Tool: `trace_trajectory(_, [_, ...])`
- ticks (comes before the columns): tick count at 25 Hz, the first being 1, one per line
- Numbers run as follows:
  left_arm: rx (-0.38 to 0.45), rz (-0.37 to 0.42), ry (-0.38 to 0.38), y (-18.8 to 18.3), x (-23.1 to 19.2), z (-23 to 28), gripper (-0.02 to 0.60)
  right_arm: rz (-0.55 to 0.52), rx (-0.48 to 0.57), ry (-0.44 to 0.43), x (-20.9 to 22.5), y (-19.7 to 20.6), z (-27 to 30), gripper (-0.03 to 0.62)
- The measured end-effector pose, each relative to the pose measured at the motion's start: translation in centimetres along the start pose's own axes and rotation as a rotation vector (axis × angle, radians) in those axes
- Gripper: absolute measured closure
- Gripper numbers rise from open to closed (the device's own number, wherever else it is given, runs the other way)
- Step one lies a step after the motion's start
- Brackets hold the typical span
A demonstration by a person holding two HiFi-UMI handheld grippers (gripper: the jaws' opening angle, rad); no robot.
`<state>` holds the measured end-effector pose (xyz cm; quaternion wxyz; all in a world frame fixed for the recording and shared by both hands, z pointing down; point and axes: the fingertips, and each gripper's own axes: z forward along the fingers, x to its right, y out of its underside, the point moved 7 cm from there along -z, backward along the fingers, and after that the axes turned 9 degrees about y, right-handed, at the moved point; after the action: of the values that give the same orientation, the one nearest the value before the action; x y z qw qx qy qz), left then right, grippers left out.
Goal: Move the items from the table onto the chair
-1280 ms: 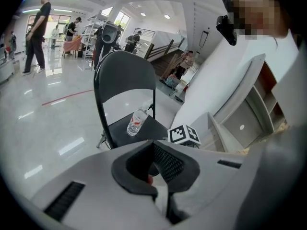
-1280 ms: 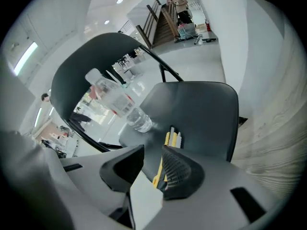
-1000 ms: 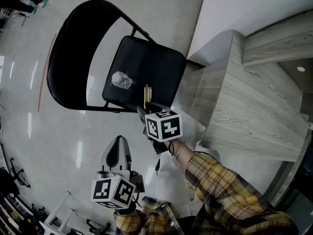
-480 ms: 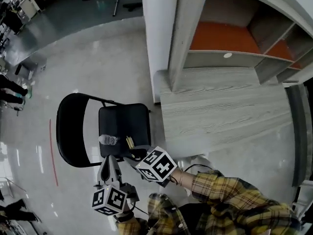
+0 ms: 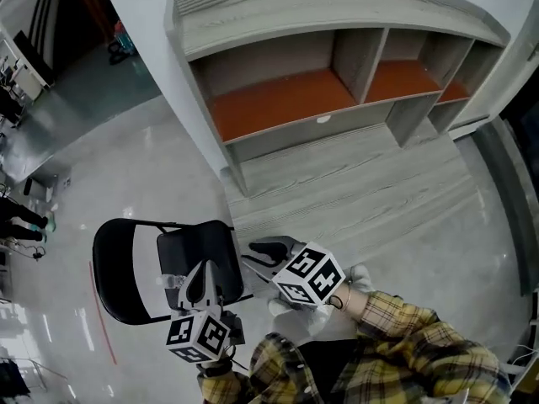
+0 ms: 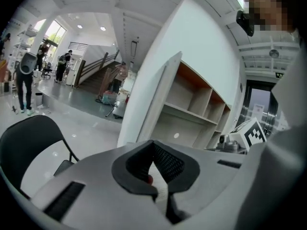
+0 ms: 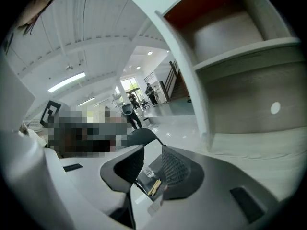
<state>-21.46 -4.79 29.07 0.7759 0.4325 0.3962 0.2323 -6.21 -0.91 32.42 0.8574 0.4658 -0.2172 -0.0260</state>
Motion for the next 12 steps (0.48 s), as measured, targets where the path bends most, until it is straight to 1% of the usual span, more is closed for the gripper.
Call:
trace_trajectory(4, [-0.004,0.029,0.052,-0.2,5.9,4.6,0.578,0.003,0.063,0.098,7.4,-1.0,-7.8,0.468])
trace_trajectory(7, [-0.009,0.047,0.092,0.0,11.3,8.5,0.578,-0.007,0.084,0.173,13.3,-1.0,-13.7,0.468])
trace_trajectory(12, [-0.032,0.084,0.158,0.9,20.5,15.1,0.578,0.015,0.135,0.253,21.8,-0.9,-23.0,0.468])
